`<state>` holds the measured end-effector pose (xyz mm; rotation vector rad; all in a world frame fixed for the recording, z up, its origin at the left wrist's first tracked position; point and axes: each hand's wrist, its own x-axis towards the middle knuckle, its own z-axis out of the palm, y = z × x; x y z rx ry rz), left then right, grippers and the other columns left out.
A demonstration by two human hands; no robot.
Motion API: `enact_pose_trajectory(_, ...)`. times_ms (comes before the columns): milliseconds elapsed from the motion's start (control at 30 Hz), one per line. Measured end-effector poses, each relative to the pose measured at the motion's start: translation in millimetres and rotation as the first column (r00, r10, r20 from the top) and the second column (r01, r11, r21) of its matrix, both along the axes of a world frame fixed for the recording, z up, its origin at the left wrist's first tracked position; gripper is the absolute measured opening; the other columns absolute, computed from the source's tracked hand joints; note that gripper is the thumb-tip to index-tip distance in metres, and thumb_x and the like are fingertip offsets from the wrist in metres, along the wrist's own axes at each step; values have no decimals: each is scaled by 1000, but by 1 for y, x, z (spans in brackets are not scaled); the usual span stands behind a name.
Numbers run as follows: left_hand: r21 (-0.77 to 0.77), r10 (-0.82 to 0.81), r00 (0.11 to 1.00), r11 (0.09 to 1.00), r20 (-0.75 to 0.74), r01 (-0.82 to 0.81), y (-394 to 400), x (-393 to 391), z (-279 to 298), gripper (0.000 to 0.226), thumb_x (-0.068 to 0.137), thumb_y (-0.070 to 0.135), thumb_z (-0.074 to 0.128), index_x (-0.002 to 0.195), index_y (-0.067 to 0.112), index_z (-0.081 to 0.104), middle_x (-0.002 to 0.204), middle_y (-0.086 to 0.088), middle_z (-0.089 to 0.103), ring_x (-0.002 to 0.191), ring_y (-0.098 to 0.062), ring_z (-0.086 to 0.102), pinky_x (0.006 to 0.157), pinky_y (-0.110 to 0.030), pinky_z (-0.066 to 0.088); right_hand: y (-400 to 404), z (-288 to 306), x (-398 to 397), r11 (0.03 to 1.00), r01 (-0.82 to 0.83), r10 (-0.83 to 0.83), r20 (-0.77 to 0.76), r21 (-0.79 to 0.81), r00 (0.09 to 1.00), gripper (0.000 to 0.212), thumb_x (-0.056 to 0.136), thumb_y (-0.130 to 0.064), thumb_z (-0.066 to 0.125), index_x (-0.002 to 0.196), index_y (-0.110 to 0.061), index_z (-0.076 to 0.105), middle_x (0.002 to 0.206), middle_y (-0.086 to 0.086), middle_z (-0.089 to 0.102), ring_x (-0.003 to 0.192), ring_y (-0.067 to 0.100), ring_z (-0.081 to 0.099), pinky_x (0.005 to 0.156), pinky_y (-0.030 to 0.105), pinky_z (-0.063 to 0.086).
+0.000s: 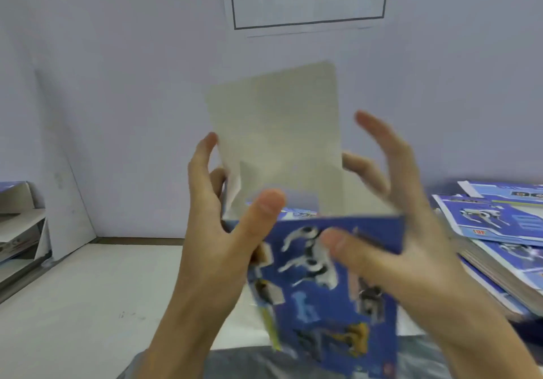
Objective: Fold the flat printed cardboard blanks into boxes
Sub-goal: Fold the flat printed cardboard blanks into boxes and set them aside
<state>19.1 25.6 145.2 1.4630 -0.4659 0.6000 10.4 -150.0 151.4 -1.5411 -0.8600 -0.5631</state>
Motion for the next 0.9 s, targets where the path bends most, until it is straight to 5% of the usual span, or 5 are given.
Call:
enact_pose_trajectory(200, -50, 114, 993, 992, 9, -113, 3, 5, -5, 68, 60, 75, 76, 119, 53, 50, 117, 1, 70, 109, -38, 68, 74, -52, 61, 11, -9, 9, 1000, 12, -9, -176, 20, 984, 98, 70, -18, 79, 136, -66, 25, 123, -10, 57, 77, 29, 74, 72, 36, 63)
enact_pose_trajectory(433, -194, 196, 979, 960, -61, -204, -5, 13, -13, 43, 90, 54, 45, 84, 18, 68, 95, -12, 64, 86, -26, 73, 62, -33, 57, 14, -20, 17, 994, 111, -113, -120, -24, 986, 40, 73, -50, 68, 111, -37, 61, 111, -7, 63, 81, 22, 73, 67, 30, 57)
enact_pose_trajectory(567, -172, 124, 991, 976, -60, -132, -8, 12, -16, 23, 82, 28, 45, 75, 12, 60, 78, 3, 61, 67, -16, 69, 50, -22, 48, 14, -17, 15, 984, -32, 87, -324, 173, 942, 55, 77, -74, 59, 94, -22, 69, 93, 8, 66, 72, 28, 72, 57, 37, 55)
enact_pose_trajectory(700, -249, -49, 996, 968, -75, 29, -13, 9, -13, 28, 77, 17, 44, 96, 27, 61, 87, 6, 67, 67, -15, 73, 45, -23, 50, 9, -13, 19, 980, 65, -1, -323, 187, 947, 18, 84, -30, 49, 90, -21, 64, 77, 10, 67, 61, 34, 69, 47, 36, 48)
enact_pose_trajectory(900, -361, -156, 986, 924, -64, 123, -14, 12, -13, 64, 78, 17, 48, 135, 46, 50, 106, 10, 70, 86, -24, 76, 56, -30, 58, 11, -17, 23, 952, 18, 87, -325, 306, 942, 53, 80, -19, 49, 124, -47, 54, 103, 4, 69, 77, 41, 70, 55, 37, 60)
